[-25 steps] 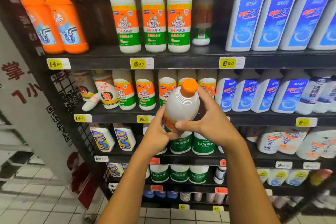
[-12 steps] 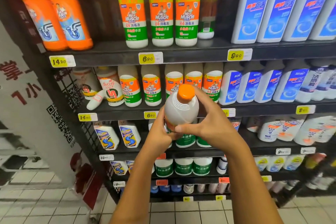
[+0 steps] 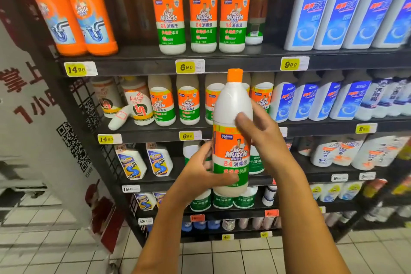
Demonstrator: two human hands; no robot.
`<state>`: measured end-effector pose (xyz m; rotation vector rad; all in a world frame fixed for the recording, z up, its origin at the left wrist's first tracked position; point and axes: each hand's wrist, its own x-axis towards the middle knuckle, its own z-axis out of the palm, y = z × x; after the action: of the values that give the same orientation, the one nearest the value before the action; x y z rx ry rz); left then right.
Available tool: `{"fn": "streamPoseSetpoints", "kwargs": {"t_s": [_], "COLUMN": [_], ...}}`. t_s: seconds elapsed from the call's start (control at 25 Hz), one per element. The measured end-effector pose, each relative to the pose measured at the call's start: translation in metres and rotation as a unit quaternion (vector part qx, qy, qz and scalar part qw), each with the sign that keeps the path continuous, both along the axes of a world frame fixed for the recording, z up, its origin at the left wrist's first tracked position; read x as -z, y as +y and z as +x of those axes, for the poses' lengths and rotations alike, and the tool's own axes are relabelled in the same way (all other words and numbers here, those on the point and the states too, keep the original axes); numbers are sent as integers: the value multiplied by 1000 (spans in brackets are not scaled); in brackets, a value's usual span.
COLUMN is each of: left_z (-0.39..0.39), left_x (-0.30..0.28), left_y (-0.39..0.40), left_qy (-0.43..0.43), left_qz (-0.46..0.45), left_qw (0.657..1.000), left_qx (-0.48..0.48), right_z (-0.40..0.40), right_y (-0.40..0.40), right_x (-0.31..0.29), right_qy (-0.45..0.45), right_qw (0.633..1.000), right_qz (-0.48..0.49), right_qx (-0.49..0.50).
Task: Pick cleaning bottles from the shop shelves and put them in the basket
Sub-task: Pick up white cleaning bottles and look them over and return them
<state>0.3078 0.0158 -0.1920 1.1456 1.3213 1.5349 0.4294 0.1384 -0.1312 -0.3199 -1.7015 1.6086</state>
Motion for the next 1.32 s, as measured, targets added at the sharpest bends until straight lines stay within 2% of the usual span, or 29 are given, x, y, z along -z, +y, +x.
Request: {"fn": "streamPoseSetpoints", "kwargs": {"t_s": [0.36,0.56,0.76,0.84,1.0,1.16,1.32], "left_z": [0,1,11,17,29,39,45], "left_x": [-5,-20,-31,-34,-41,-54,-62], "left_y": [-18,-14,-8,-4,8,22,28], "left_qy": [-47,-48,-97,-106,-129,-193,-203], "left_qz": [-4,-12,-61,-71,-87,-86,-76], "left_qw": [999,999,993,992,988,977,975], "left_qx": [26,17,23,16,-25,-37,-51], "right_z": [-5,-13,-13,-9,-4,-7,-6], "right_y": [-2,8,21,32,47,52,57], "right_x": [2,3,5,4,2,0,-6], "right_qy": [-42,-21,-48,-65,-57,-49,-36], "right_qw": [998,998,990,986,955,950,943], "right_qz": [-40,-66,-127,-155,-281,-305,-326], "right_qx": [-13,10,19,-11,-82,-47,-53]}}
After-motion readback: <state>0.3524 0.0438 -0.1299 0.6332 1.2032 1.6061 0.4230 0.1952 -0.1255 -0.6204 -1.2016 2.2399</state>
